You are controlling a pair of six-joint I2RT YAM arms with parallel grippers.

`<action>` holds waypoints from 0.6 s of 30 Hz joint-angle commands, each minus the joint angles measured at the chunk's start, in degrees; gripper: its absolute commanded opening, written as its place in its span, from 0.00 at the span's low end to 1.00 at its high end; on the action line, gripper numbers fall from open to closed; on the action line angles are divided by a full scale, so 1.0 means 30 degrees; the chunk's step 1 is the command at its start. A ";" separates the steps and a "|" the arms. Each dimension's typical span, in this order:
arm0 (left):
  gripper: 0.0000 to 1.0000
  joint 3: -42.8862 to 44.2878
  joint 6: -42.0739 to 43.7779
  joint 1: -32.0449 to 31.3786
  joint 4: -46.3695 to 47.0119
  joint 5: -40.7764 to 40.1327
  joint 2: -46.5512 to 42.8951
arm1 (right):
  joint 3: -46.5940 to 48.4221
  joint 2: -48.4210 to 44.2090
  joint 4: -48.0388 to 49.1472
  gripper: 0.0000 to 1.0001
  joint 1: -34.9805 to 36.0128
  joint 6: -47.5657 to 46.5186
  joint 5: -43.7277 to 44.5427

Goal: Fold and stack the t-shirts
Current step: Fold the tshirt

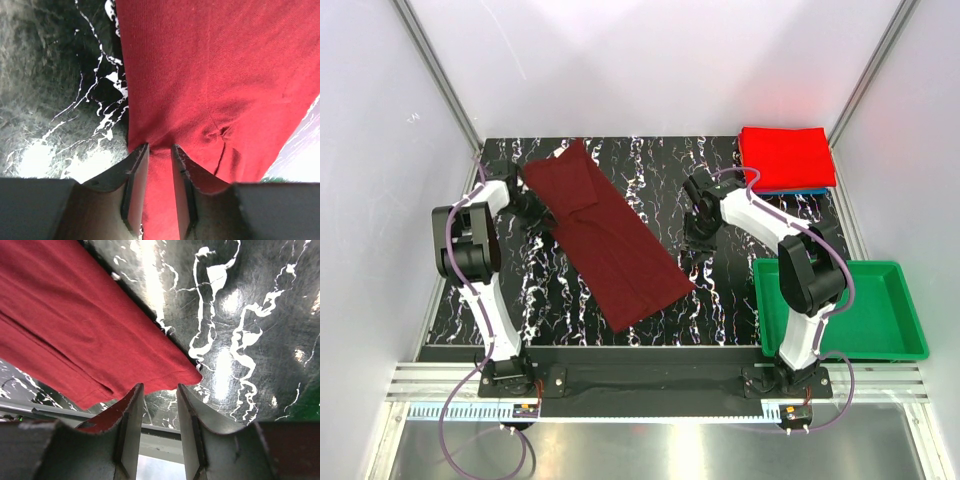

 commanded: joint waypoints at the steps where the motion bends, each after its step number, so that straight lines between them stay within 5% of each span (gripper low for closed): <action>1: 0.36 0.0323 0.0024 -0.0070 -0.2086 -0.1793 -0.0081 | 0.1674 -0.0469 -0.0322 0.40 -0.0005 -0.0611 0.0507; 9: 0.40 0.5708 -0.0239 0.0046 -0.3933 -0.0970 0.0591 | 0.3845 0.1581 0.0556 0.41 -0.0005 -0.2163 -0.1076; 18: 0.40 0.8583 0.0287 0.0076 -0.2175 -0.0444 0.4572 | 0.5133 0.4803 0.1757 0.40 -0.0473 -0.3745 -0.0518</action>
